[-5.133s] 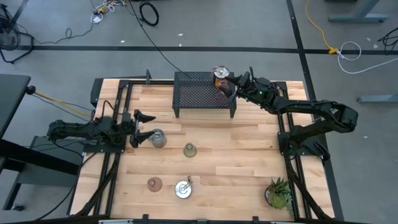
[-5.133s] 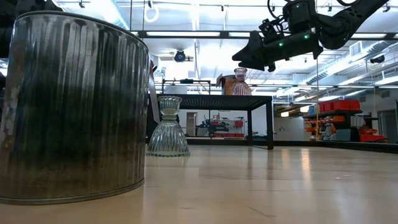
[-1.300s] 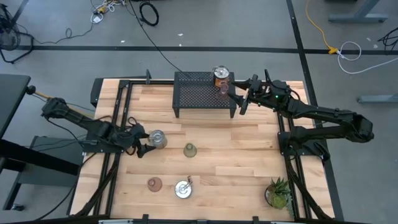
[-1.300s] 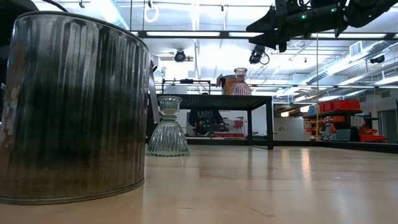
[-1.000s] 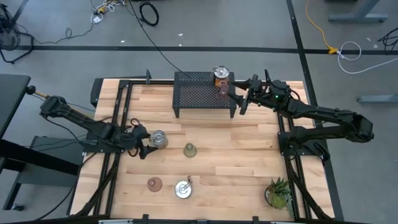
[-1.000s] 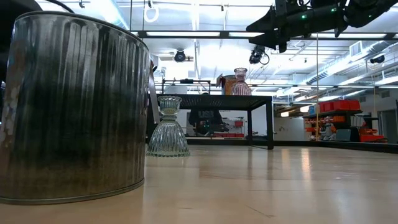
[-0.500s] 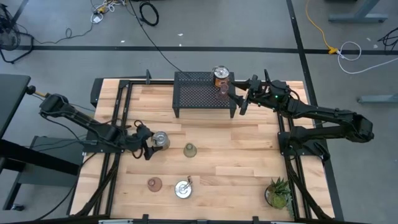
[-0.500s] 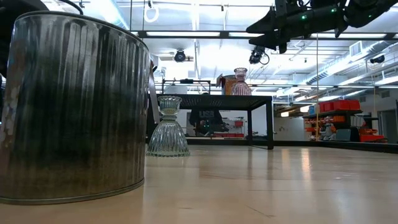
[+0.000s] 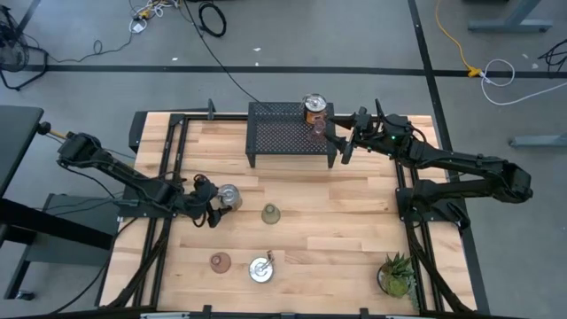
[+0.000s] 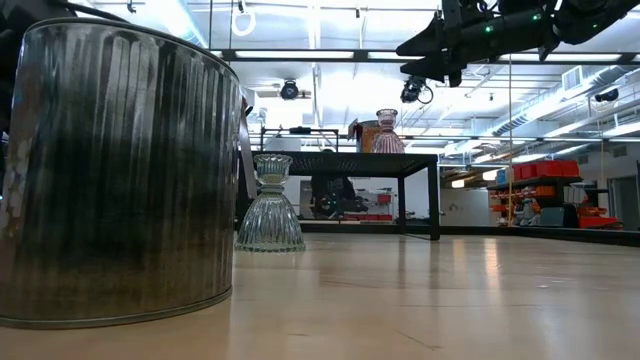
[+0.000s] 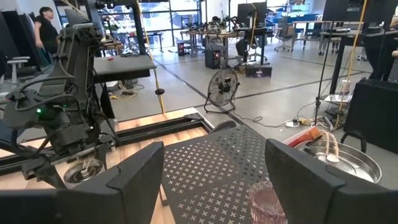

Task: Pick & Place candle stick holders
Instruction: Put the top silver scented candle on the shelf aligned with the other scented candles

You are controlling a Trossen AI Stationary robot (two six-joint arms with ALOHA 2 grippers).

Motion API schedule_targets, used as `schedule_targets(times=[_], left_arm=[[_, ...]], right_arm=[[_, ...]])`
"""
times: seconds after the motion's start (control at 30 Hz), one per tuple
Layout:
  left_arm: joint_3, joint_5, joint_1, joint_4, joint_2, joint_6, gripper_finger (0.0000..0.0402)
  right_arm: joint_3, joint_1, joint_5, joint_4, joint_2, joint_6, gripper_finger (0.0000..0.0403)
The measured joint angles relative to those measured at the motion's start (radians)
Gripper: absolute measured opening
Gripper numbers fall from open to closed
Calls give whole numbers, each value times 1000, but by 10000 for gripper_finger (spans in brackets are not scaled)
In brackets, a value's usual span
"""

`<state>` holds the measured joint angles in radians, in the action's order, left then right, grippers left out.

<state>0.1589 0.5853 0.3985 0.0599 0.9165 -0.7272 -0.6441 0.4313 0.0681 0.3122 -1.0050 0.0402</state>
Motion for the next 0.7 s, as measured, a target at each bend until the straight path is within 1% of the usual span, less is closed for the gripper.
schedule_targets(times=[0.1,0.3,0.43,0.7], left_arm=[[0,11,0,-6,0,1,399],[0,67,0,-11,0,6,399],[0,82,0,-26,0,7,399],[0,131,0,-141,0,111,399]], right_arm=[[0,0,0,0,0,0,279],[0,0,0,0,0,1,279],[0,0,0,0,0,2,279],[0,0,0,-1,0,4,279]])
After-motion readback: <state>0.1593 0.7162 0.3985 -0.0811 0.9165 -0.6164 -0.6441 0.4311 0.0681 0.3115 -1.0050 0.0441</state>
